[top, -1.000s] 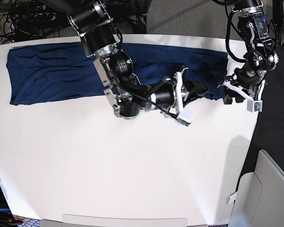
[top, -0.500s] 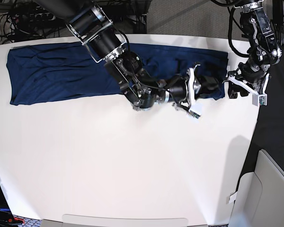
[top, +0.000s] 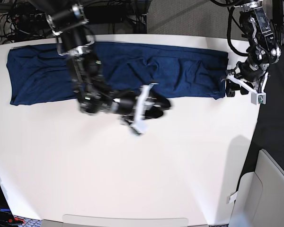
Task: Fold the T-shirt properly
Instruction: 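Sweep the right gripper across the folded shirt toward the left gripper, then grasp the strip's end with the right gripper, left gripper holding the other end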
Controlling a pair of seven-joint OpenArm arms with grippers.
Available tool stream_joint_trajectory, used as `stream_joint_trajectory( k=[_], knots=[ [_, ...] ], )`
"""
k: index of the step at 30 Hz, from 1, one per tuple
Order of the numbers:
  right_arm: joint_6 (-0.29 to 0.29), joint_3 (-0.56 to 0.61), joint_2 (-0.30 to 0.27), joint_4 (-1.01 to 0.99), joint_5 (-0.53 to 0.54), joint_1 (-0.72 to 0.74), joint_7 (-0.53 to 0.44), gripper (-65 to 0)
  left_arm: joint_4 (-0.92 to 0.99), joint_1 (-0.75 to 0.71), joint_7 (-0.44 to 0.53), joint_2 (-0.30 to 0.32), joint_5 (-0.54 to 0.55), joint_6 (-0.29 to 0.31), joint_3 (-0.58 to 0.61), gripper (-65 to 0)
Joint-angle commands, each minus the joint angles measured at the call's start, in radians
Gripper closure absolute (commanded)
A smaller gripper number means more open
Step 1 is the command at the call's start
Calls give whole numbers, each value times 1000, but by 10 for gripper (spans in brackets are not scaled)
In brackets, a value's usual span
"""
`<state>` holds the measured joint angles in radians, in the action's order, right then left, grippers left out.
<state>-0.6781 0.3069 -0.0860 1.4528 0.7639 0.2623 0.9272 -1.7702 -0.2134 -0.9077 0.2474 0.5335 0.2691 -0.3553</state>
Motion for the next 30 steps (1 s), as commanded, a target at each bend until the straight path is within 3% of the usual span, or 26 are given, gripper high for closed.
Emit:
stream_joint_trajectory(
  k=[1, 5, 9, 11, 17, 21, 30],
  knots=[
    [-20, -25, -4, 45, 49, 5, -36, -212, -17, -17, 12, 14, 3, 2, -4, -356],
    [-20, -114, -110, 85, 49, -53, -35, -212, -17, -25, -3, 37, 7, 3, 3, -363],
    [-20, -197, -185, 145, 49, -120, -35, -212, -17, -14, -135, 45, 7, 8, -1, -376],
    [-20, -229, -212, 177, 49, -151, -35, -212, -17, 13, -161, 45, 7, 42, 0, -376],
    [-20, -297, -266, 276, 49, -234, -35, -212, 17, 47, -210, 43, 7, 95, 2, -375],
    [-20, -380, -289, 329, 49, -297, -35, -212, 59, 68, -216, 40, 7, 100, 2, -373],
    [-20, -522, -291, 357, 49, -386, -33, -212, 92, 61, -216, 40, 7, 100, 3, -373]
  ],
)
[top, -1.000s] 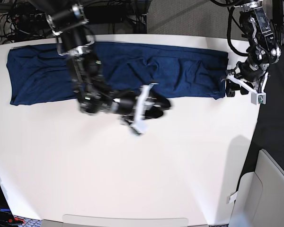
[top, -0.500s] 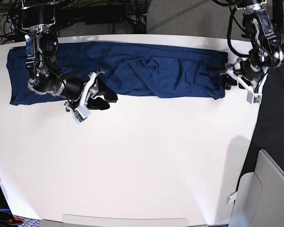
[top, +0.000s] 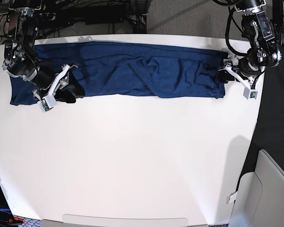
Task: Fold the T-shirt properly
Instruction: 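Grasp the strip's end with the right gripper, left gripper holding the other end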
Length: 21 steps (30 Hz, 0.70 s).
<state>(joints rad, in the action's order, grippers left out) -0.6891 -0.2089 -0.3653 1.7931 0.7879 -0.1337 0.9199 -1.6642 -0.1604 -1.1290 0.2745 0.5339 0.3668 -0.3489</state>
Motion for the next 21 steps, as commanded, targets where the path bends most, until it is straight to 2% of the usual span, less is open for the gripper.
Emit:
stream_joint_trajectory(
  k=[1, 5, 11, 15, 21],
  knots=[
    [-9, -10, -13, 17, 25, 10, -26, -212, -7, 6, 5, 13, 7, 2, -3, -373],
    [-9, -13, -22, 17, 25, 7, -26, -212, -9, -11, -29, 10, 13, 5, 0, -373],
    [-9, -13, -22, 17, 25, 12, -26, -212, -11, -17, -98, 16, 139, 5, 17, -373],
    [-9, -13, -22, 17, 25, 12, -26, -212, -7, -18, -101, 16, 179, 5, 23, -373],
    [-9, -13, -24, 17, 25, 12, -26, -212, -3, -18, -101, 9, 180, 5, 26, -373]
  ],
)
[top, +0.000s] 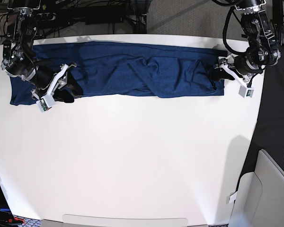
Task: Fold the T-shirt properly
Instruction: 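Grasp the strip's end with the right gripper, left gripper holding the other end, then fold the strip end held by the left gripper toward the right gripper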
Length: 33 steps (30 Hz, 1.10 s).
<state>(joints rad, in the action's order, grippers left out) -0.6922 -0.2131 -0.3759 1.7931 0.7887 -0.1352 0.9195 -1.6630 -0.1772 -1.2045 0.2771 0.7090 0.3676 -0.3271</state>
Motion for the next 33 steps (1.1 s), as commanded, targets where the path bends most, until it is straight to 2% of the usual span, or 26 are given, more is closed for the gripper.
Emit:
stream_joint_trajectory(
  k=[1, 3, 6, 10, 14, 15, 17, 20, 24, 27, 31, 33],
  knots=[
    [-6, -9, -13, 17, 24, 13, -26, -212, -4, -2, -25, 4, 5, 5, 7, -372],
    [-6, -9, -13, 17, 24, 13, -26, -212, -4, -2, -25, -3, 5, 5, 33, -366],
    [-6, -9, -11, 17, 24, 13, -26, -212, -3, -2, -25, -5, 5, 5, 79, -310],
    [-6, -9, -10, 17, 24, 13, -26, -212, -3, -2, -24, -6, 5, 5, 125, -187],
    [-6, -10, -15, 17, 24, 13, -26, -212, -1, 3, -24, -6, 5, 5, 118, -16],
    [-6, -10, -15, 17, 24, 12, -26, -212, -1, 3, -24, -3, 4, 3, 118, 0],
    [-6, -12, -15, 17, 24, 10, -26, -212, -1, 5, -16, 1, 4, 1, 98, -4],
    [-6, -42, -15, 17, 24, 7, -26, -212, -1, 9, -15, 4, 1, 1, -5, -5],
    [-6, -62, -15, 15, 24, 7, -26, -212, 1, 55, -24, 7, -1, 1, -80, -6],
    [-6, -81, -15, 15, 22, 7, -26, -212, -6, 60, -25, 7, 1, 1, -99, -6],
    [-6, -108, -15, 14, 21, 6, -26, -212, -78, 58, -82, -2, 5, 1, -94, -6],
    [-6, -128, -15, 12, 19, 1, -26, -212, -144, 55, -114, -46, 19, 1, -91, -6]
  ],
)
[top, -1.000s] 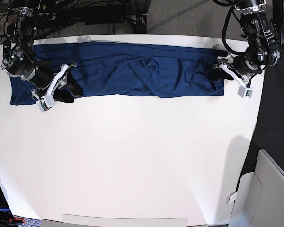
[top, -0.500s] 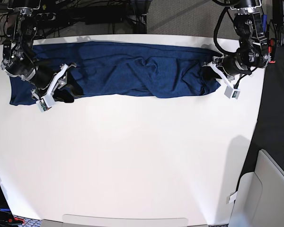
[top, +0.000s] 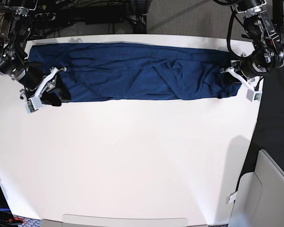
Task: Fold the T-shirt properly
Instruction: 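Fold the strip end held by the left gripper toward the right gripper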
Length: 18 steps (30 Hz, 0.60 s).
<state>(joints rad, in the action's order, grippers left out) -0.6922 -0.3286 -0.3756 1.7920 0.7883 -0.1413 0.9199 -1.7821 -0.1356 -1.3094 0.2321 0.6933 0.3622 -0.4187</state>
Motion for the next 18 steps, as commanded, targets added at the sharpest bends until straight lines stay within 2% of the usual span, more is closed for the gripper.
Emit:
stream_joint_trajectory(
  k=[1, 6, 18],
  knots=[
    [-6, -22, -15, 13, 20, 1, -26, -212, -55, 14, -23, -20, 49, 7, 1, -6],
    [-6, -62, -10, 12, 20, -2, -26, -212, -170, 12, -86, -104, 138, 7, 40, -7],
    [-6, -65, -15, 12, 18, 4, -26, -212, -206, 15, -87, -222, 141, 8, 376, -7]
  ],
)
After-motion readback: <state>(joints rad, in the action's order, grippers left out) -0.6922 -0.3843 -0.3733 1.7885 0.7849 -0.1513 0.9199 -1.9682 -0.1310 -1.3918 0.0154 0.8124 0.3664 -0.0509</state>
